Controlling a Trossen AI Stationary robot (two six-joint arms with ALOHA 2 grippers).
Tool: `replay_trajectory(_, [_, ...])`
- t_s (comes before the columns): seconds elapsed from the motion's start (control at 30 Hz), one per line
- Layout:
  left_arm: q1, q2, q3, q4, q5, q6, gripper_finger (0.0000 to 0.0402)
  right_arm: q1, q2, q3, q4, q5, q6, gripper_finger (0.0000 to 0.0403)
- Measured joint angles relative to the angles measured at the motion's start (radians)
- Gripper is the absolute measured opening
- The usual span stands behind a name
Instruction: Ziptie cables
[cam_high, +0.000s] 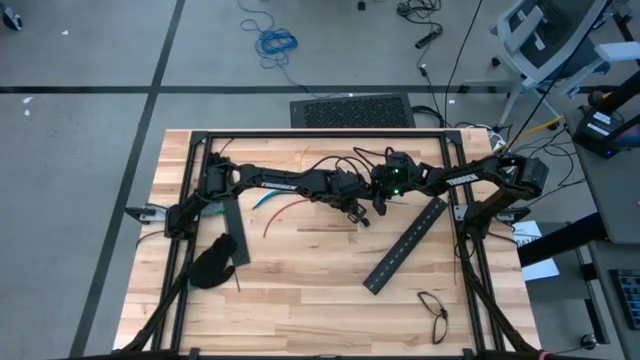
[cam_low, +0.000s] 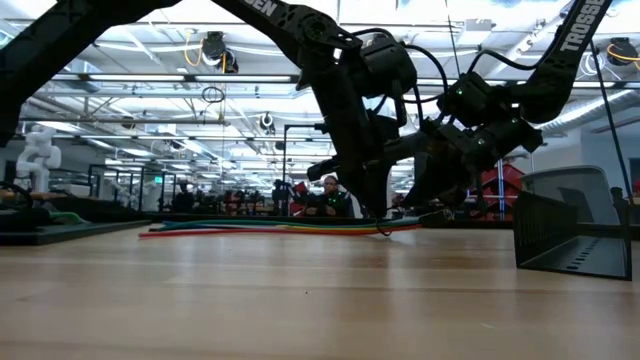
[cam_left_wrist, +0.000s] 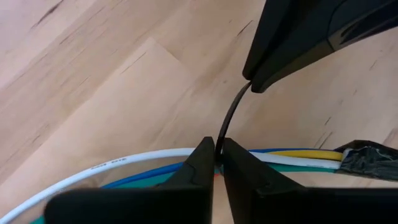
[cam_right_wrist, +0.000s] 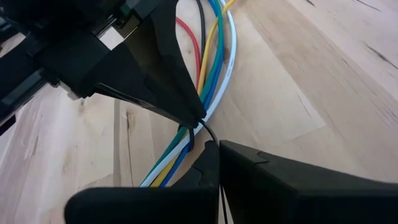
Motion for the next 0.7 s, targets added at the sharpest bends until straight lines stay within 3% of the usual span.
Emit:
replay_trajectory(0.1, [0.0,0.0,0.001,0.001,0.001,0.0,0.0005,-0.007,0.0,0.001,0.0,-0.009,0.003,0.0])
replay_trajectory(0.47, [0.002,-0.001,0.002,0.006,0.007,0.0,0.0001,-0.047,0.0,0.001,-0.001,-0.027,0.03,0.0])
replay_trajectory(0.7, [0.001,0.0,0.0,-0.03,-0.02,0.0,0.0004,-0.089,-0.002,0.0,-0.055,0.029,0.03,0.0])
